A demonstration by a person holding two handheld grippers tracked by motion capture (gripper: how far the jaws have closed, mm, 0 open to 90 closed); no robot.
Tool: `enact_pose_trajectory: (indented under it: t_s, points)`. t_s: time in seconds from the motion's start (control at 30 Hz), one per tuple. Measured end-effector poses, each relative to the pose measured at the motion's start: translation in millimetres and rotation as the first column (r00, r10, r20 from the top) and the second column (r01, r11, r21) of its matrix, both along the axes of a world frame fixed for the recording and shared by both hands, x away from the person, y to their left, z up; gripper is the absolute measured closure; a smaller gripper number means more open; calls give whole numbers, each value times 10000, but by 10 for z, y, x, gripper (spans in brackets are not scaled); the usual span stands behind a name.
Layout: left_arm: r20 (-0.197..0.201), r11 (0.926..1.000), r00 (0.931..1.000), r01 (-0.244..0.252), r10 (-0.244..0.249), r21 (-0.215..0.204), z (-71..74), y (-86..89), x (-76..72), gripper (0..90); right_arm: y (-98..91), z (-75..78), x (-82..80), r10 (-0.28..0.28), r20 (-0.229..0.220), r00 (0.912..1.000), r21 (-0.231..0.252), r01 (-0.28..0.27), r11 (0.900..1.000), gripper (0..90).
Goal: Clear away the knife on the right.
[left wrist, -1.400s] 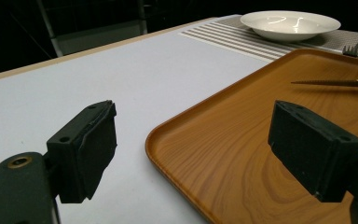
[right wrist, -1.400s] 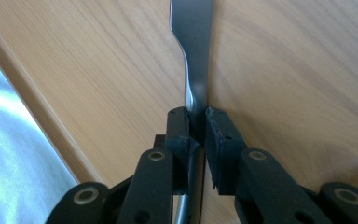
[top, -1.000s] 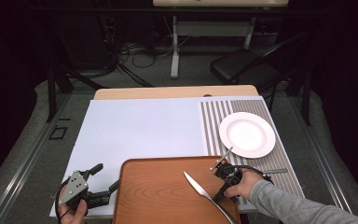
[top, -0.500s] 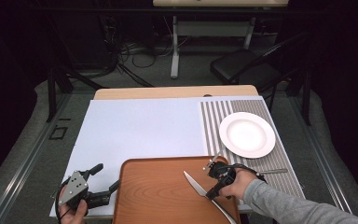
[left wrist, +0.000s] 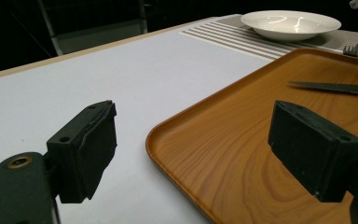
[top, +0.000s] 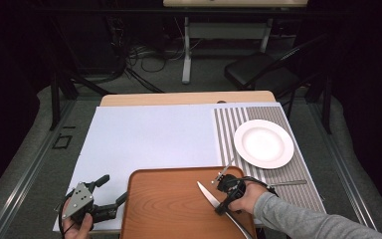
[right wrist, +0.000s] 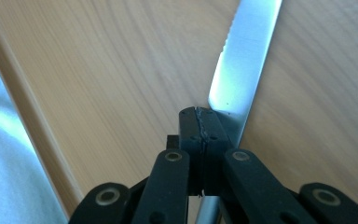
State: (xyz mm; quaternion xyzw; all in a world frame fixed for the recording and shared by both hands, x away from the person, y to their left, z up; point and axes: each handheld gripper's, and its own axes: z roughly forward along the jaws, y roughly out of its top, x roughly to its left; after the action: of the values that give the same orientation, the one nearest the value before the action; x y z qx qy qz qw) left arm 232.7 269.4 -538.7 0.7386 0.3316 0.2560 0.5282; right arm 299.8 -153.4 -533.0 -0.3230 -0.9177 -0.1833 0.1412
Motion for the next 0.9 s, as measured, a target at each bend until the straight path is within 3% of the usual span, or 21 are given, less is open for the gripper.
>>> enact_pose_trajectory:
  t_s: [0.47,0.9]
  points:
    - [-24,10000,10000,6,-6,-3,-3,-14,3,157,-293,0,86,-935,12,9956,77,935,9956,900]
    - [-29,10000,10000,30,-30,64,-3,-18,6,157,-489,11,90,-1279,-71,9918,-116,1278,9917,900]
